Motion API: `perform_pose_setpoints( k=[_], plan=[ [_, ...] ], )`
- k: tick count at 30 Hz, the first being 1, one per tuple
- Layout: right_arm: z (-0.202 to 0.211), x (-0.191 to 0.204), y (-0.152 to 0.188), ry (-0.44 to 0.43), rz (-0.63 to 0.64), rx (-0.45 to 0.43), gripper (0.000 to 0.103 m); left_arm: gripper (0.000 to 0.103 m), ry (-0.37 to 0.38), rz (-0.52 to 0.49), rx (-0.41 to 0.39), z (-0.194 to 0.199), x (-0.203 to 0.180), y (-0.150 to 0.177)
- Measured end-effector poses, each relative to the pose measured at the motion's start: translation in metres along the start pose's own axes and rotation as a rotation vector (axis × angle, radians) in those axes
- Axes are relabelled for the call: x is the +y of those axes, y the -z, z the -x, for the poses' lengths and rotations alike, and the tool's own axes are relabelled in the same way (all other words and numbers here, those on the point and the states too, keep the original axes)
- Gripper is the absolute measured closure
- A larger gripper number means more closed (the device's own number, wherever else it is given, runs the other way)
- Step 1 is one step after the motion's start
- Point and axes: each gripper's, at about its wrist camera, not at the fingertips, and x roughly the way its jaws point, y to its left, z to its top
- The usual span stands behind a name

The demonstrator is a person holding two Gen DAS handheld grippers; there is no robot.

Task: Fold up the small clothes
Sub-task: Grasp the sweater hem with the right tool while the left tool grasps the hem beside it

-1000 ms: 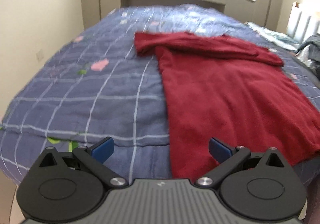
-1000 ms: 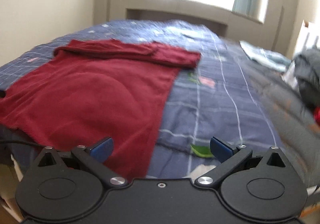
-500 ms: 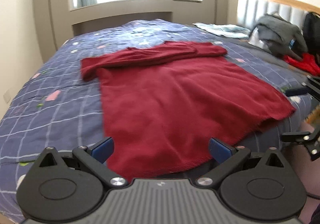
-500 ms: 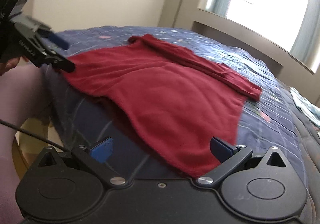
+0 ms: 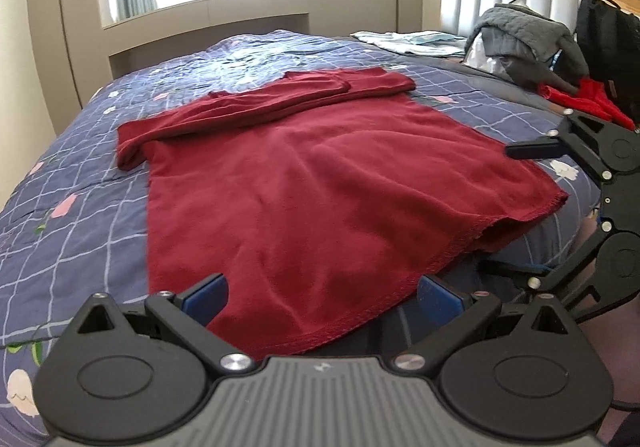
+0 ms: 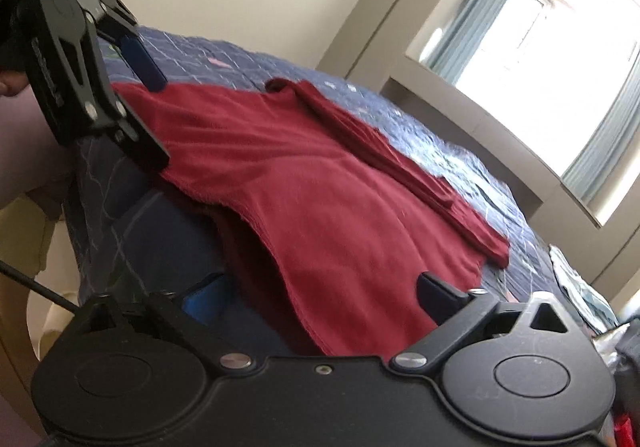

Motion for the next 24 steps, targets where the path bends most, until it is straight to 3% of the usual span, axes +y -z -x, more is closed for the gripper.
perform_pose_setpoints(
  k=[2, 4, 6, 9, 14, 18, 24],
  plan=[
    [0.000, 0.003, -0.002, -0.024, 0.006, -0.015, 0.025, 0.000, 0.011, -0.009, 0.001, -0.001, -0.003, 0.000],
    [0.002, 0.009, -0.005, -0.034, 0.038, -0.033, 0.041, 0.000, 0.017, -0.020, 0.006, -0.003, -0.006, 0.000],
    [0.003, 0.010, -0.009, -0.050, 0.047, -0.043, 0.073, 0.000, 0.017, -0.033, 0.006, -0.002, -0.008, 0.001],
    [0.004, 0.005, -0.015, -0.082, 0.031, -0.048, 0.086, 0.000, 0.017, -0.052, 0.001, -0.001, -0.010, 0.003],
    [0.009, -0.010, -0.029, -0.129, -0.028, -0.086, 0.093, 0.000, 0.006, -0.082, 0.004, -0.001, -0.012, 0.004],
    [0.011, -0.035, -0.047, -0.178, -0.148, -0.101, 0.093, 0.000, -0.005, -0.105, -0.009, -0.003, -0.017, 0.004],
    [0.014, -0.052, -0.062, -0.198, -0.212, -0.128, 0.093, 0.002, -0.103, -0.164, -0.064, -0.006, -0.029, 0.001]
  ],
)
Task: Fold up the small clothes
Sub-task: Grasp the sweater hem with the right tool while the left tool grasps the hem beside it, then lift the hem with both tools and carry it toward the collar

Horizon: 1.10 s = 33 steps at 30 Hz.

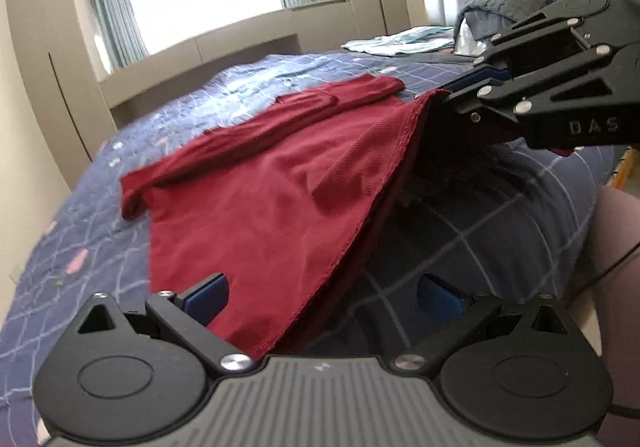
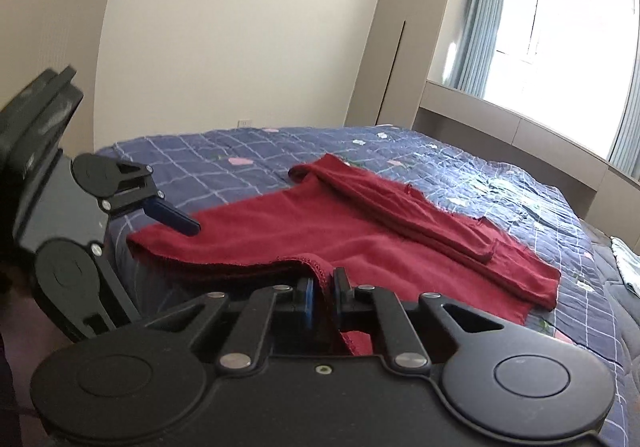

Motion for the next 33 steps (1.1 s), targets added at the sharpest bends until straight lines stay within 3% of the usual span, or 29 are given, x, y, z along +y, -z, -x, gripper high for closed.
perform_pose_setpoints(
  k=[6, 11, 16, 18, 20, 24, 25, 29, 31, 33],
  plan=[
    [0.008, 0.001, -0.001, 0.000, -0.014, -0.014, 0.093, 0.008, -0.060, -0.014, -0.017, -0.001, 0.004, -0.005],
    [0.011, 0.002, 0.000, 0.011, -0.011, -0.017, 0.093, 0.027, -0.103, -0.035, -0.002, -0.001, 0.013, -0.007],
    [0.014, 0.002, 0.002, 0.012, -0.023, -0.012, 0.093, 0.029, -0.106, -0.112, 0.042, -0.004, 0.015, 0.002],
    [0.015, 0.004, 0.005, 0.014, -0.030, -0.008, 0.093, 0.040, -0.124, -0.122, 0.071, -0.006, 0.016, 0.006],
    [0.016, 0.005, 0.007, 0.016, -0.038, -0.003, 0.093, 0.058, -0.124, -0.110, 0.093, -0.007, 0.019, 0.008],
    [0.016, 0.007, 0.011, 0.021, -0.037, 0.009, 0.093, 0.081, -0.114, -0.103, 0.089, -0.002, 0.025, 0.010],
    [0.016, 0.007, 0.012, 0.020, -0.036, 0.013, 0.093, 0.093, -0.127, -0.120, 0.080, 0.000, 0.025, 0.010],
    [0.011, 0.015, 0.022, 0.038, -0.009, 0.064, 0.093, 0.097, -0.165, -0.188, 0.041, 0.008, 0.020, 0.007],
    [0.006, 0.021, 0.030, 0.059, 0.014, 0.107, 0.088, 0.098, -0.166, -0.216, 0.035, 0.009, 0.020, 0.004],
    [0.000, 0.027, 0.041, 0.101, 0.055, 0.149, 0.076, 0.098, -0.159, -0.231, 0.027, 0.013, 0.021, 0.002]
  ],
)
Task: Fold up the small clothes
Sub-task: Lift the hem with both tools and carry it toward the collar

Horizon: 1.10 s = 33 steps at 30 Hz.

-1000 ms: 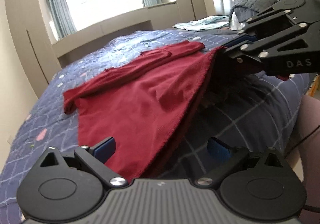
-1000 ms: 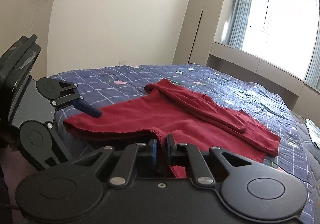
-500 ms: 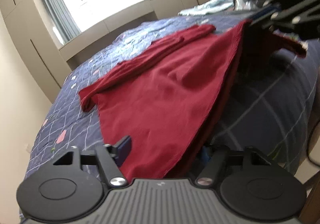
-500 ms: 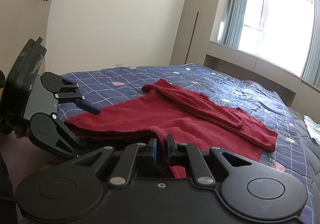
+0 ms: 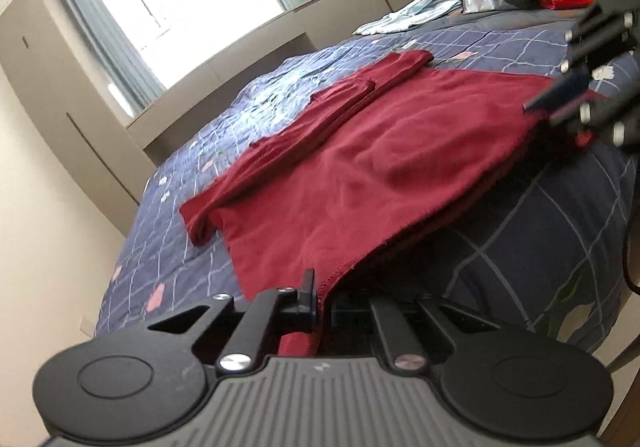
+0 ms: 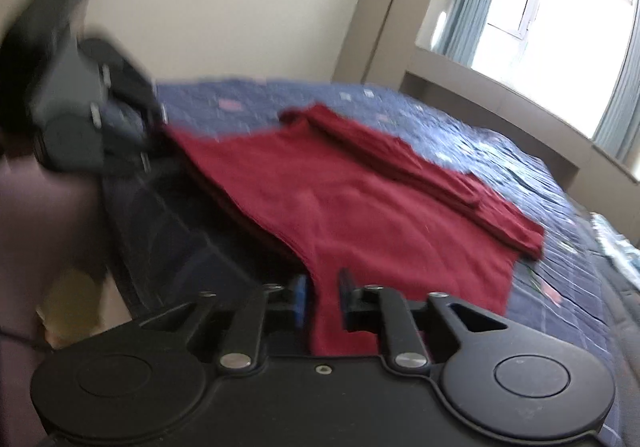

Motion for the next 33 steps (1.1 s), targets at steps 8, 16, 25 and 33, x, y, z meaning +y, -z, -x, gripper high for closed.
perform_pose_setpoints(
  k=[8, 16, 25, 33],
  plan=[
    [-0.005, 0.014, 0.024, 0.157, 0.181, -0.020, 0.049, 0.098, 0.009, -0.034, -0.005, 0.007, 0.003, 0.002],
    [0.007, 0.002, 0.031, 0.211, 0.178, -0.072, 0.075, 0.098, 0.027, -0.042, -0.017, 0.009, -0.002, 0.002],
    [0.005, 0.007, 0.026, 0.129, 0.156, -0.055, 0.097, 0.098, 0.027, -0.031, -0.008, 0.007, 0.005, 0.003],
    [0.013, 0.009, 0.016, 0.033, 0.193, -0.014, 0.101, 0.099, 0.070, -0.037, -0.010, 0.016, 0.010, 0.001]
  ],
)
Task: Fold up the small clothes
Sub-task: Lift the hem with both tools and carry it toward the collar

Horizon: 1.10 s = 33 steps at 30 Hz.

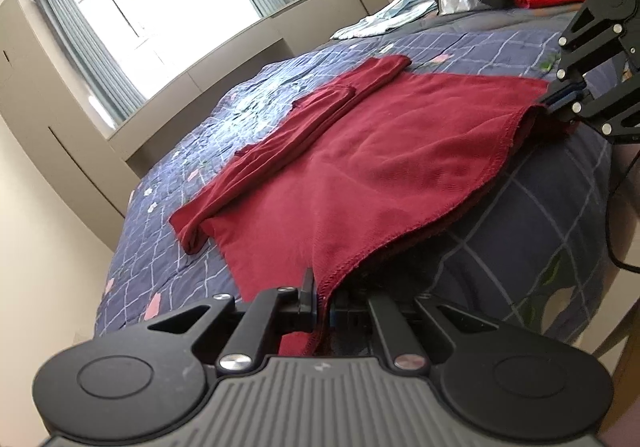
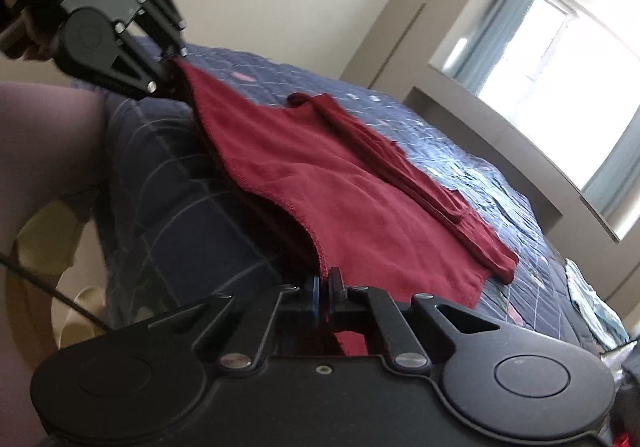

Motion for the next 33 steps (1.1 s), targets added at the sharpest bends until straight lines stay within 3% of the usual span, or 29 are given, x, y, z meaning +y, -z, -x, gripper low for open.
perform_pose_setpoints(
  k=[5, 9, 14, 22, 27, 33],
  plan=[
    [0.012, -0.011, -0.011, -0.040, 0.043, 0.015, 0.101, 0.099, 0.018, 0.005, 0.000, 0.011, 0.011, -0.005],
    [0.028, -0.014, -0.018, -0.089, 0.093, 0.040, 0.101, 0.099, 0.036, -0.052, -0.016, 0.029, 0.008, -0.008],
    [0.055, -0.015, -0.023, -0.205, 0.093, 0.088, 0.101, 0.099, 0.120, -0.073, 0.015, 0.060, 0.003, -0.003],
    [0.069, -0.039, -0.048, -0.313, 0.075, 0.116, 0.101, 0.099, 0.232, 0.013, 0.058, 0.067, 0.035, -0.019],
    [0.052, -0.087, -0.082, -0.279, 0.137, 0.091, 0.101, 0.099, 0.167, -0.065, -0.010, 0.049, 0.067, -0.060],
    [-0.005, -0.162, -0.123, -0.149, 0.201, 0.050, 0.101, 0.099, 0.047, -0.188, -0.070, 0.002, 0.099, -0.119]
  ],
)
